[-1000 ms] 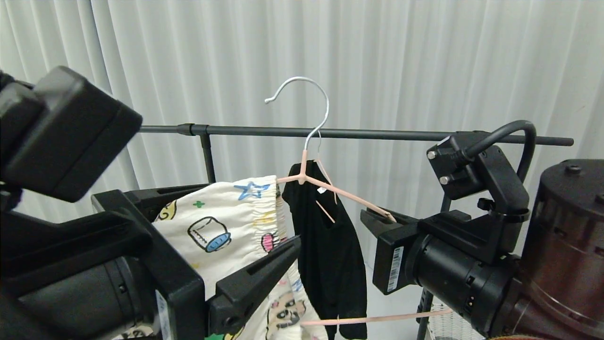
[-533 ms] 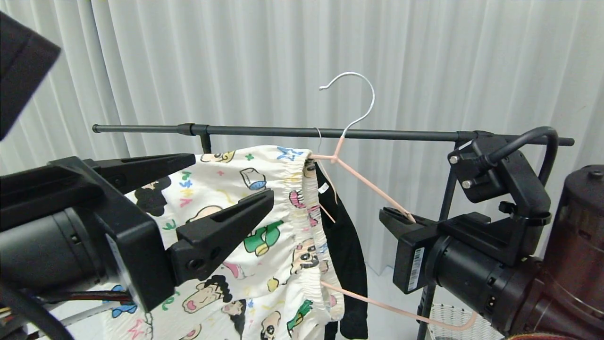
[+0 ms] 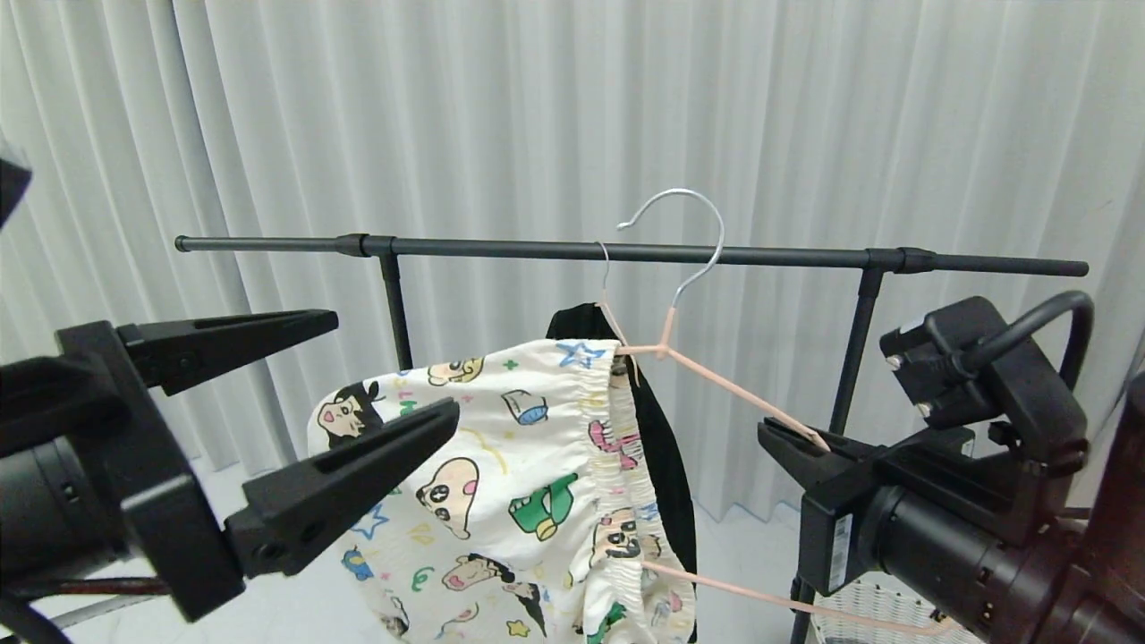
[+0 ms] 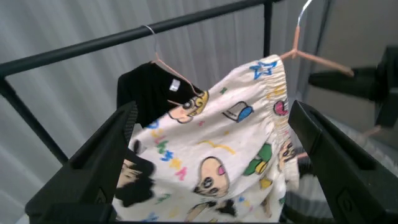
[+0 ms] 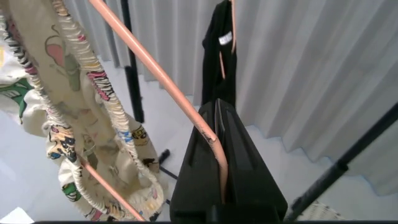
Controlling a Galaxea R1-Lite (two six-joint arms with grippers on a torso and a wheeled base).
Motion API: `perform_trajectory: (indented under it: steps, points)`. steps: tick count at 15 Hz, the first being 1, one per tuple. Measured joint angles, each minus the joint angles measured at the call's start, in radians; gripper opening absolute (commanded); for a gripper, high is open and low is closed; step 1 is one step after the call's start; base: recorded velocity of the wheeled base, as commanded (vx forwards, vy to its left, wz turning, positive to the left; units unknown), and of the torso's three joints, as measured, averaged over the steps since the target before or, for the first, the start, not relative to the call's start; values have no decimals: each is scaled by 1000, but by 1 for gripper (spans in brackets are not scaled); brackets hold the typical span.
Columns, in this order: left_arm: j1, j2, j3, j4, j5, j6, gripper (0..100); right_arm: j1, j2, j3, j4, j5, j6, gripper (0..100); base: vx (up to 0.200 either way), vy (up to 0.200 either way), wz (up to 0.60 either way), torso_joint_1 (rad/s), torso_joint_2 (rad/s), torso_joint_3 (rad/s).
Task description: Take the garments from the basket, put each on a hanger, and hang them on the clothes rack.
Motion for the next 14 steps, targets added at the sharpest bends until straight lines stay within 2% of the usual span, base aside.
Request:
perform_trajectory:
  steps: [2, 3, 6, 10, 14]
  points:
    - [86, -48, 58, 0, -234, 64, 100, 10, -37, 61, -19, 2, -25, 0, 0, 0, 0, 0, 0, 0]
    - [136, -65, 82, 0, -318, 111, 100, 16, -61, 90, -25, 6, -44, 0, 0, 0, 0, 0, 0, 0]
    - [202, -68, 124, 0, -408, 223, 100, 51, -128, 174, -30, 21, -92, 0, 0, 0, 0, 0, 0, 0]
    - [170, -25, 132, 0, -573, 239, 100, 125, -183, 260, -31, 21, -115, 0, 0, 0, 0, 0, 0, 0]
    - [129, 29, 127, 1, -631, 239, 100, 159, -205, 281, -31, 19, -142, 0, 0, 0, 0, 0, 0, 0]
